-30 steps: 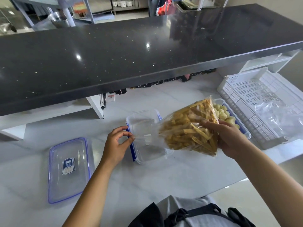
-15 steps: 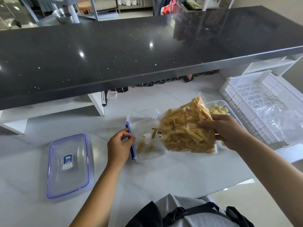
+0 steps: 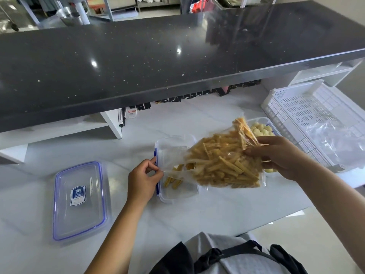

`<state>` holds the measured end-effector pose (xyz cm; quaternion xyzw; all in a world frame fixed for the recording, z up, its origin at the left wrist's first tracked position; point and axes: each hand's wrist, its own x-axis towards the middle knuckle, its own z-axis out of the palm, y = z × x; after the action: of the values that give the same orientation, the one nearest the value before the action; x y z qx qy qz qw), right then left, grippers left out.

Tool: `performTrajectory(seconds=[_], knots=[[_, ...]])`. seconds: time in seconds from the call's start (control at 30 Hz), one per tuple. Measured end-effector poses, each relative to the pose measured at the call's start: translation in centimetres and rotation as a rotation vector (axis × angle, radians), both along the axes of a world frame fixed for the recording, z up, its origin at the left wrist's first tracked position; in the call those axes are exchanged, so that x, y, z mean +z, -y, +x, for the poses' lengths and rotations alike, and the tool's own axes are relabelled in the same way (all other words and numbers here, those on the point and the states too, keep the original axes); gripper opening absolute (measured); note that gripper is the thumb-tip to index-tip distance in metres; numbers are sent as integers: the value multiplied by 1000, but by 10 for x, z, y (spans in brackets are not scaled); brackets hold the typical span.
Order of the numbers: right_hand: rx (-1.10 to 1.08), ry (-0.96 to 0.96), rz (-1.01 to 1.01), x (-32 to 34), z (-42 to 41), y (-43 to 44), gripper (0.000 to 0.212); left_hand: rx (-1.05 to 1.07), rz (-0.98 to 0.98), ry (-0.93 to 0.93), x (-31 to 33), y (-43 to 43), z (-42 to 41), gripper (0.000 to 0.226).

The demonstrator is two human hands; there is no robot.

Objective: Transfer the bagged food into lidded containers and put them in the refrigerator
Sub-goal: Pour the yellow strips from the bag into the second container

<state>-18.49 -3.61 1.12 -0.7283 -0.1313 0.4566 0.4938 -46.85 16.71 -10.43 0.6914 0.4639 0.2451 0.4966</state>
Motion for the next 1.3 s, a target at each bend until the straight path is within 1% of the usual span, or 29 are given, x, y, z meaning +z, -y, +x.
performTrajectory(seconds=[0.1,0.17,0.2,0.3,0.37,0.43,0.5,0.6,0.67,0.8,0.93,1.0,1.07,1.17,1.3], knots=[[-30,-2,-7,-1,1,7,32,-21,-46,30,-3,15,-4,22],[-27,8,-10,-1,0,12,32,12,-72,42,-3,23,-7,20],[-44,4,-1,-1,0,14,32,26,-95,56,-2,26,-8,23],[-88,-8,12,0,-4,14,32,46,-152,101,1,29,-6,52],[-74,13,-3,0,-9,12,31,41,-164,113,3,30,-6,61],[-112,15,16,2,-11,11,31,34,-157,101,4,31,-7,65],[-119,-1,42,6,-12,10,32,31,-144,82,4,31,-7,64],[-72,34,35,11,-16,8,28,38,-148,69,4,32,-8,61],[-103,51,66,14,-16,6,29,30,-133,58,4,31,-8,60],[-64,1,79,22,-25,0,27,32,-127,50,4,34,-7,59],[-127,7,147,23,-26,-6,24,35,-138,68,3,32,-8,58],[-110,-12,140,25,-29,-9,20,36,-139,71,4,34,-8,57],[-100,-31,139,25,-32,-11,20,25,-134,68,6,34,-8,57],[-153,9,159,27,-28,-13,22,13,-120,71,5,34,-7,57],[-95,12,153,28,-36,-12,21,15,-124,82,4,34,-9,56]])
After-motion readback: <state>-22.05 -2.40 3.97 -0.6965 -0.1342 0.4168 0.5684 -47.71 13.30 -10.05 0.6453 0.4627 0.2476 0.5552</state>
